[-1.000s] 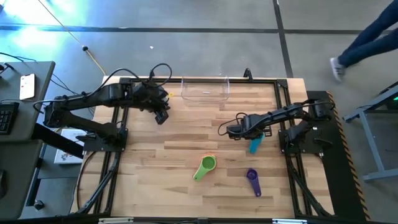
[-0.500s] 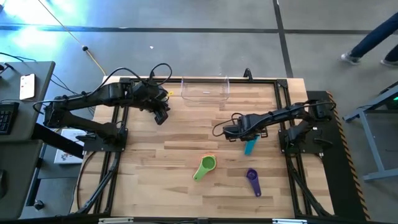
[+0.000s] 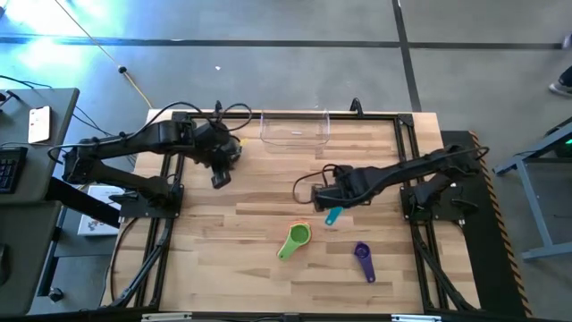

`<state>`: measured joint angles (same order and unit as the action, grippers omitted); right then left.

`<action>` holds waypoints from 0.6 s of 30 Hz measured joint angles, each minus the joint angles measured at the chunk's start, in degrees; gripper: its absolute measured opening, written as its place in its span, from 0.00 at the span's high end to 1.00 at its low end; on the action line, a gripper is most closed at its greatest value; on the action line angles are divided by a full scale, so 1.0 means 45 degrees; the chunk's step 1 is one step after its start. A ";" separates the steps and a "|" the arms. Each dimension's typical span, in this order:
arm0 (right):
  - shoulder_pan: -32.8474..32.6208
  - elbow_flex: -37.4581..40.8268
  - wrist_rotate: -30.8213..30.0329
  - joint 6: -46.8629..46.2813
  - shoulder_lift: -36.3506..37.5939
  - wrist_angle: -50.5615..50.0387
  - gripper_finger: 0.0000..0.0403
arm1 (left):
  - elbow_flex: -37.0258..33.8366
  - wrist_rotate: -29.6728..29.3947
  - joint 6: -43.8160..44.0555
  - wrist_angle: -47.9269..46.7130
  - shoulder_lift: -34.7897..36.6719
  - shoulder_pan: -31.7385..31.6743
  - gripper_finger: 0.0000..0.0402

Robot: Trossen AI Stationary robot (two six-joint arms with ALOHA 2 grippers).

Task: Nest measuring cups in basket
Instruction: Stack the light blue measuring cup into the green measuring cup

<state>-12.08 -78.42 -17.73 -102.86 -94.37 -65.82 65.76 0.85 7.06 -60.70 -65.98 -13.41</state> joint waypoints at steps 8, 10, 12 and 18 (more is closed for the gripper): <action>-0.1026 -0.1443 -0.1844 -0.1124 0.0000 -0.0278 1.00 | -0.1295 0.1092 -0.0295 0.0438 0.0051 0.0525 0.79; -0.1173 -0.1620 -0.2027 -0.1174 0.0000 -0.0280 1.00 | -0.1629 0.1105 -0.0296 0.0711 0.0053 0.0793 0.79; -0.1251 -0.1740 -0.2065 -0.1193 0.0000 -0.0287 1.00 | -0.2018 0.1106 -0.0283 0.1149 0.0052 0.1121 0.79; -0.1220 -0.1835 -0.2518 -0.1189 0.0000 -0.0263 1.00 | -0.2967 0.1121 0.0417 0.2733 0.0049 0.2221 0.79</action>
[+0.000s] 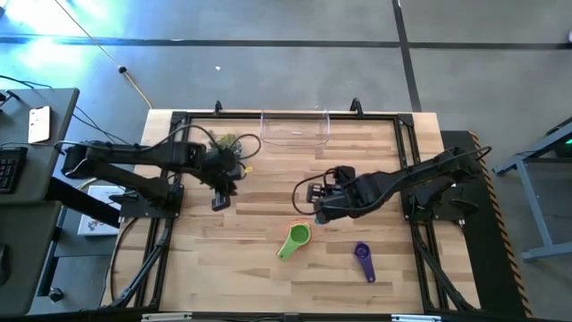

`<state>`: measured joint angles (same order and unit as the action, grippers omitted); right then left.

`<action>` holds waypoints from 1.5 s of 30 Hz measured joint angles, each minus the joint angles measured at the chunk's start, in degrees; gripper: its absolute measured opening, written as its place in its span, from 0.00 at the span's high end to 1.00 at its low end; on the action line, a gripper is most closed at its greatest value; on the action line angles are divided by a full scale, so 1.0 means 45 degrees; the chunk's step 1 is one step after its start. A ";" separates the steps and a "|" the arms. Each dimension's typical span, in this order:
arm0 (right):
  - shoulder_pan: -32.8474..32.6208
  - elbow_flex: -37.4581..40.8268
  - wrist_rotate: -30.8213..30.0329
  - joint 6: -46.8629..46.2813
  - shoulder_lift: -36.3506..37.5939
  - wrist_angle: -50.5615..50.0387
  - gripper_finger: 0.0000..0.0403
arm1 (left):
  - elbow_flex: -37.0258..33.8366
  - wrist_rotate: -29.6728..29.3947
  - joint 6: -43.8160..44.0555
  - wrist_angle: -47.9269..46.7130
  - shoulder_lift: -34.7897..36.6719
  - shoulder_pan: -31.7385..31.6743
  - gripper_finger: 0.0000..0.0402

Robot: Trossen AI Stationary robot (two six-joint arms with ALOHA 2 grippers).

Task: Nest measuring cups in basket
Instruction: Stack the light blue measuring cup into the green measuring cup

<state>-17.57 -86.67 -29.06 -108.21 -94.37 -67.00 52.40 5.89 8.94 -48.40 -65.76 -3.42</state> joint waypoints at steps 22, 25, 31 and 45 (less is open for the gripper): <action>0.1191 -0.0129 -0.0133 0.3717 0.0181 0.0138 1.00 | -0.0860 -0.0005 0.3510 0.6723 -0.3015 0.2975 0.79; 0.1330 -0.0578 -0.0196 0.4400 0.0187 -0.0056 1.00 | -0.0860 -0.0034 0.3881 0.7589 -0.3808 0.3061 0.79; 0.1498 -0.1439 -0.0690 0.5685 0.0199 0.0024 1.00 | -0.0850 -0.0063 0.4466 0.9045 -0.5244 0.3059 0.79; 0.1493 -0.1841 -0.0956 0.6725 0.0189 -0.0225 1.00 | -0.0266 0.0262 0.6013 1.0752 -0.7515 0.3197 0.79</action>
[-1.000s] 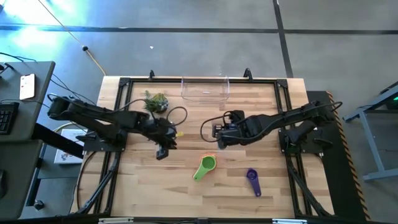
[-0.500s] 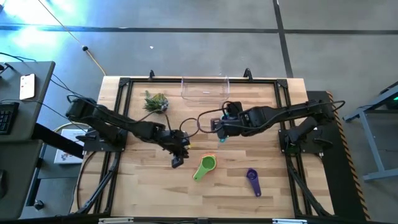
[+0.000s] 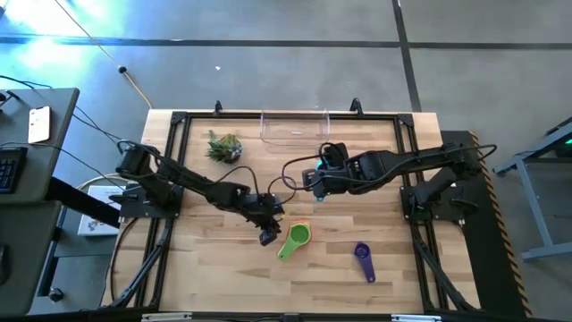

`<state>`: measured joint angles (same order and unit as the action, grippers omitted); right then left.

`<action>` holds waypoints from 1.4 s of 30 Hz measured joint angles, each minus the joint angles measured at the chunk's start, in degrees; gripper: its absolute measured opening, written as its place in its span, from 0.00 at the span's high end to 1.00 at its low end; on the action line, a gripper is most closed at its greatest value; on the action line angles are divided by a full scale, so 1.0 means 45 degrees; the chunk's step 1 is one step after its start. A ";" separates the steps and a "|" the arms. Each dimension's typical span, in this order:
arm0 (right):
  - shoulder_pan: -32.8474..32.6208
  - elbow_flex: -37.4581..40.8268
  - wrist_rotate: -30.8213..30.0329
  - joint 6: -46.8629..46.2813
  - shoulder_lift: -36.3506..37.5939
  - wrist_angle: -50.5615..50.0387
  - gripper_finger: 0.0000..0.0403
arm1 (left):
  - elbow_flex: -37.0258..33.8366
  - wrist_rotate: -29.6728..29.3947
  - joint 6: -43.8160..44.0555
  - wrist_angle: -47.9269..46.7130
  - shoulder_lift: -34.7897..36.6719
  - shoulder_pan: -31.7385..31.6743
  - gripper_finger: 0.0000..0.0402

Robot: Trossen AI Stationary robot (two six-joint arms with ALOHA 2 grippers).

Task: Nest measuring cups in basket
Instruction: Stack the light blue measuring cup into the green measuring cup

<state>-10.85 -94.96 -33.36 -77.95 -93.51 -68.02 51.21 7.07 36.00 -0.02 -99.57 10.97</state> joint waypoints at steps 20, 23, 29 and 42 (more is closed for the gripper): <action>0.0000 0.0019 0.0039 0.0003 -0.0005 -0.0576 1.00 | 0.0842 0.0337 0.0543 0.0847 -0.1257 0.1102 0.79; 0.0000 0.0019 0.0039 0.0002 -0.0005 -0.0563 1.00 | 0.0844 0.0354 0.0535 0.1066 -0.1238 0.1156 0.79; 0.0000 0.0019 0.0039 -0.0016 -0.0005 -0.0536 1.00 | 0.0846 0.0352 0.0420 0.1636 -0.1330 0.1173 0.79; -0.0013 0.0024 0.0398 -0.0059 -0.0005 0.0005 1.00 | 0.0848 0.0495 0.0123 0.2059 -0.1304 0.1120 0.79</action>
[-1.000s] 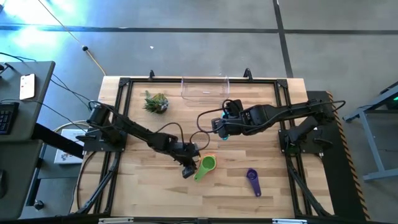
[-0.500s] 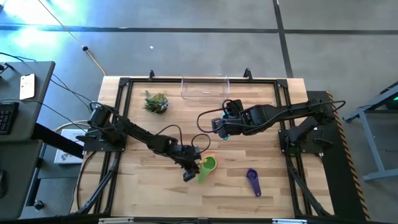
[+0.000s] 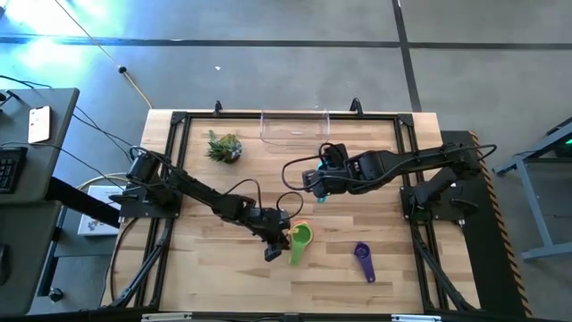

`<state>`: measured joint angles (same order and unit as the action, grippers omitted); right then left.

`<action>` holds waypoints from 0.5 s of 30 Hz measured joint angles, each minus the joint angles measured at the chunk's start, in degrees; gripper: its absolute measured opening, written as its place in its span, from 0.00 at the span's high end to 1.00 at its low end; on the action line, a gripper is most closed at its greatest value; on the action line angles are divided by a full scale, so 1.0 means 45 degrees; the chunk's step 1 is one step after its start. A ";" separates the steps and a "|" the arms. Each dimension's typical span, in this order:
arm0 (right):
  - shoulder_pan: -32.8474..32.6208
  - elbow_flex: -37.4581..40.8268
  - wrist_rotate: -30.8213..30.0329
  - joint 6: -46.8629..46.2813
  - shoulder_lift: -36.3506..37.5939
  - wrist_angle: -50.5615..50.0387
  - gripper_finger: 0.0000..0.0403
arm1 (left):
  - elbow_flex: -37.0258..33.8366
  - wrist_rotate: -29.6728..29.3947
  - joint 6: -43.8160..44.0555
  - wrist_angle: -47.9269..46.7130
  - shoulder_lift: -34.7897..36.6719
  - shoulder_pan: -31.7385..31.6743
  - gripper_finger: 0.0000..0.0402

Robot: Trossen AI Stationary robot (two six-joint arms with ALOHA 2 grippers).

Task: Nest measuring cups in basket
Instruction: Stack the light blue measuring cup into the green measuring cup

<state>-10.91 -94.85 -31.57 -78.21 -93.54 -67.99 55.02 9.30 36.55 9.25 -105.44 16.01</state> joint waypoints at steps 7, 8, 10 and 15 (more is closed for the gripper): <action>-0.0244 0.0000 0.0469 -0.0888 0.0000 0.0531 1.00 | 0.0001 0.1222 -0.0309 -0.0868 0.0439 -0.0141 0.79; -0.0317 0.0000 0.0481 -0.0966 0.0000 0.0690 1.00 | -0.0001 0.1218 -0.0546 -0.1339 0.0580 -0.0141 0.79; -0.0496 0.0000 0.0489 -0.1258 0.0000 0.1026 1.00 | -0.0004 0.1199 -0.1094 -0.2115 0.0865 -0.0141 0.79; -0.1013 0.0001 0.0491 -0.2217 -0.0075 0.1497 1.00 | -0.0005 0.0719 -0.2262 -0.4200 0.1850 -0.0136 0.79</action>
<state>-15.47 -94.84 -29.36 -88.19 -93.87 -61.26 55.00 12.53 26.37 -9.65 -97.12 15.40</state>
